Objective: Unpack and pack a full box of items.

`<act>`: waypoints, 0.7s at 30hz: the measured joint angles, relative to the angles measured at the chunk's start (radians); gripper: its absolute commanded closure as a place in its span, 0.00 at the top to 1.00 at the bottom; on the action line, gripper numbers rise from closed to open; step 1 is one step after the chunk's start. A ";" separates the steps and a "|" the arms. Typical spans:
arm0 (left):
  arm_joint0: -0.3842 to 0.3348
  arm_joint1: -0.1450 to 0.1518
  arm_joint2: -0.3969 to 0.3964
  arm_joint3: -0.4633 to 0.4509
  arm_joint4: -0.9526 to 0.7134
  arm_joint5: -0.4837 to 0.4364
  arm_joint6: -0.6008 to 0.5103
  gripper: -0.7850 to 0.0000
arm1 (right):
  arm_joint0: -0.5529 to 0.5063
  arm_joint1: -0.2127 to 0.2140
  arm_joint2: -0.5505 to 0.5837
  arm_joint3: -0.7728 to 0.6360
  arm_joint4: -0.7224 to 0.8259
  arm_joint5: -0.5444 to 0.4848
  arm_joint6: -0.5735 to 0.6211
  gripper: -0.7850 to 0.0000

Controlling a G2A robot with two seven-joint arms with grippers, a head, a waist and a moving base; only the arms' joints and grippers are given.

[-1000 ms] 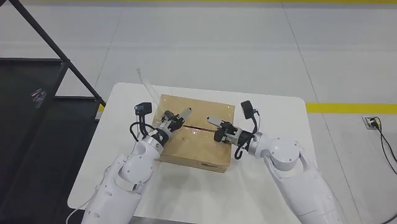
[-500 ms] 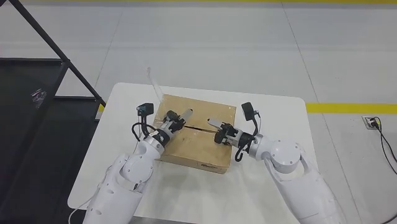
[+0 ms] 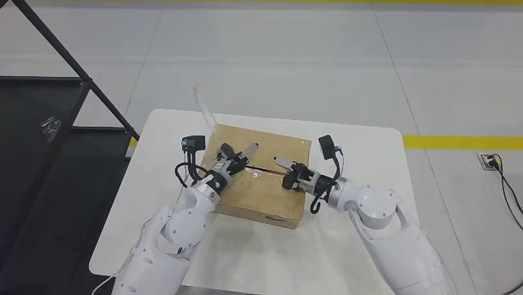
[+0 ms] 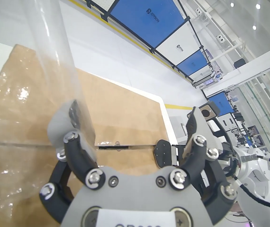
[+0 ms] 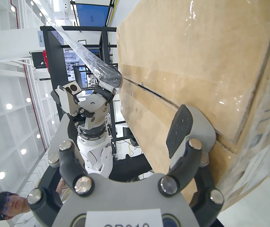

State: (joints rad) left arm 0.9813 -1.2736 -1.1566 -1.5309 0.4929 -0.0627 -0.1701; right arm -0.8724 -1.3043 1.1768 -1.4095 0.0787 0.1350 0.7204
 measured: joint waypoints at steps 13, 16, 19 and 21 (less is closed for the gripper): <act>0.006 -0.009 0.024 -0.008 0.109 0.054 0.020 1.00 | -0.002 0.005 0.005 0.012 0.011 -0.013 0.005 1.00; 0.010 -0.011 0.025 -0.013 0.116 0.060 0.022 1.00 | -0.001 0.005 0.002 0.014 0.013 -0.015 0.004 1.00; 0.023 -0.012 0.020 -0.023 0.119 0.066 0.023 1.00 | 0.000 0.005 0.000 0.015 0.015 -0.016 0.003 1.00; 0.031 -0.013 0.015 -0.026 0.120 0.069 0.024 1.00 | 0.000 0.005 -0.002 0.015 0.016 -0.016 0.002 1.00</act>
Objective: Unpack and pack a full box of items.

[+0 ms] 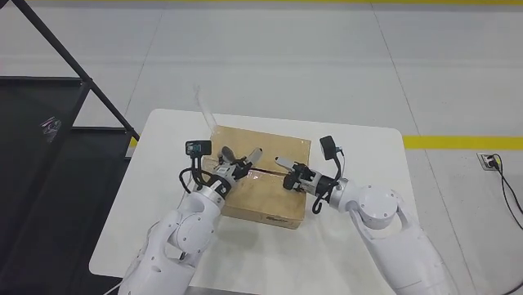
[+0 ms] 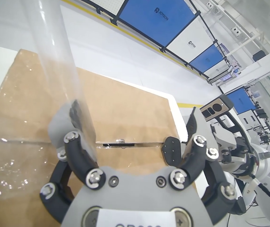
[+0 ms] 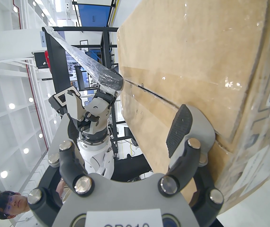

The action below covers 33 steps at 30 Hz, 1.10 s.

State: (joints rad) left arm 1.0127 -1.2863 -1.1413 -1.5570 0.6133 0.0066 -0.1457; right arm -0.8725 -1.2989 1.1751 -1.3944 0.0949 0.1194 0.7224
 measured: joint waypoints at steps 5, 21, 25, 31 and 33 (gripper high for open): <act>0.005 -0.003 -0.009 0.017 -0.022 -0.021 0.004 1.00 | 0.002 0.001 0.000 0.003 0.002 -0.001 0.000 1.00; -0.037 -0.023 -0.002 0.084 -0.049 -0.083 0.075 1.00 | -0.004 0.008 0.008 0.000 0.007 -0.003 0.004 1.00; -0.042 -0.027 0.003 0.085 -0.040 -0.080 0.074 1.00 | -0.004 0.009 0.006 0.002 0.010 -0.004 0.004 1.00; -0.044 -0.034 0.013 0.092 -0.036 -0.083 0.088 1.00 | -0.002 0.010 0.005 0.005 0.012 -0.006 0.005 1.00; -0.052 -0.036 0.017 0.107 -0.035 -0.080 0.075 1.00 | -0.002 0.010 0.005 0.006 0.013 -0.007 0.005 1.00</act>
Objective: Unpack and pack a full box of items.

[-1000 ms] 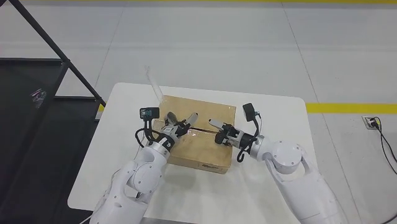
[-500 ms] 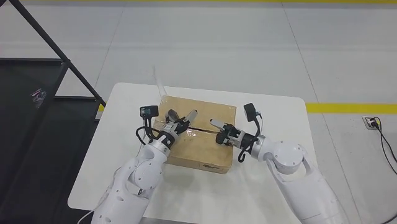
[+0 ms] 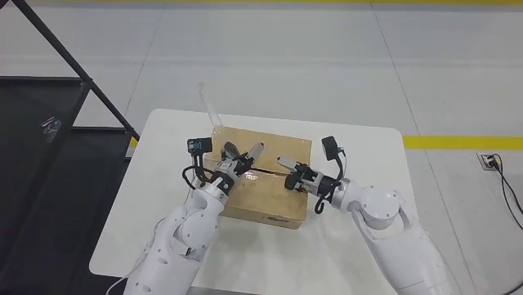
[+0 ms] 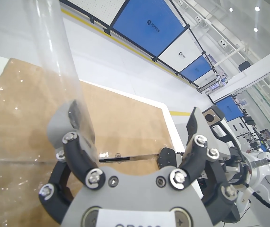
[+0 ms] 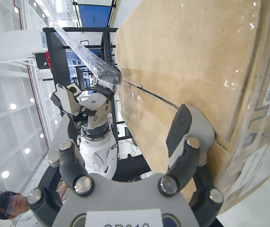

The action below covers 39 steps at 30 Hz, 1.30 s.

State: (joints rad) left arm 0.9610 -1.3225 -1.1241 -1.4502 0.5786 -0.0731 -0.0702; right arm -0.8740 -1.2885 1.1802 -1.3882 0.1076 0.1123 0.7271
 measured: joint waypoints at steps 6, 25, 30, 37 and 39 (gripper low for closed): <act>-0.018 -0.007 0.019 0.038 0.010 -0.009 -0.027 1.00 | 0.004 0.000 -0.005 0.005 0.003 -0.003 0.000 1.00; -0.016 -0.022 0.040 0.043 0.090 -0.015 -0.008 1.00 | -0.025 0.005 0.028 -0.017 0.053 -0.057 -0.055 1.00; -0.008 -0.024 0.038 0.022 0.105 -0.014 -0.008 1.00 | -0.052 0.009 0.054 -0.041 0.071 -0.073 -0.079 1.00; 0.000 -0.027 0.037 -0.006 0.130 -0.008 -0.019 1.00 | -0.085 0.018 0.089 -0.068 0.077 -0.074 -0.073 1.00; 0.000 -0.028 0.038 -0.011 0.138 -0.003 -0.024 1.00 | -0.090 0.020 0.094 -0.070 0.078 -0.071 -0.072 1.00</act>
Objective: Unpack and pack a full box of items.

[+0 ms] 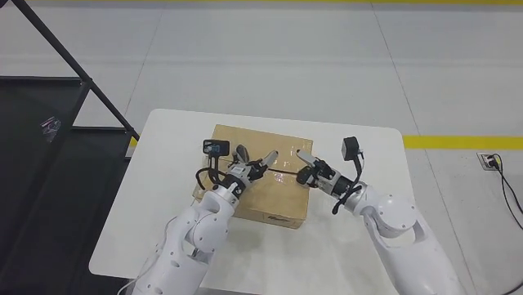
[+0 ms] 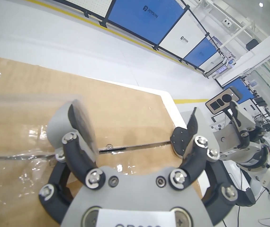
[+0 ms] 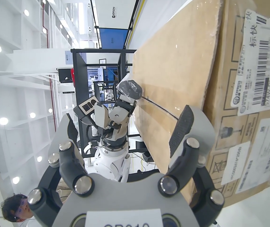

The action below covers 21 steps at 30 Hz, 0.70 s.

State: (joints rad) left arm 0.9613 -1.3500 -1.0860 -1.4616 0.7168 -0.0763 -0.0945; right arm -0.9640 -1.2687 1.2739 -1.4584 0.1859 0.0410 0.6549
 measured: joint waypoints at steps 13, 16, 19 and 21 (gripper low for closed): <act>0.015 -0.006 0.011 -0.031 0.067 0.024 -0.019 1.00 | -0.005 0.006 0.008 0.002 0.010 -0.006 0.013 1.00; 0.017 -0.008 0.015 -0.029 0.081 0.027 -0.027 1.00 | -0.006 0.007 0.010 0.004 0.011 -0.009 0.015 1.00; 0.019 -0.009 0.020 -0.028 0.092 0.027 -0.034 1.00 | -0.008 0.008 0.011 0.006 0.013 -0.012 0.014 1.00; 0.019 -0.011 0.023 -0.028 0.098 0.027 -0.037 1.00 | -0.010 0.009 0.014 0.009 0.016 -0.016 0.015 1.00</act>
State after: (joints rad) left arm 0.9800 -1.3609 -1.0629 -1.4900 0.8145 -0.0489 -0.1314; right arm -0.9741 -1.2593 1.2880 -1.4498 0.2016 0.0255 0.6697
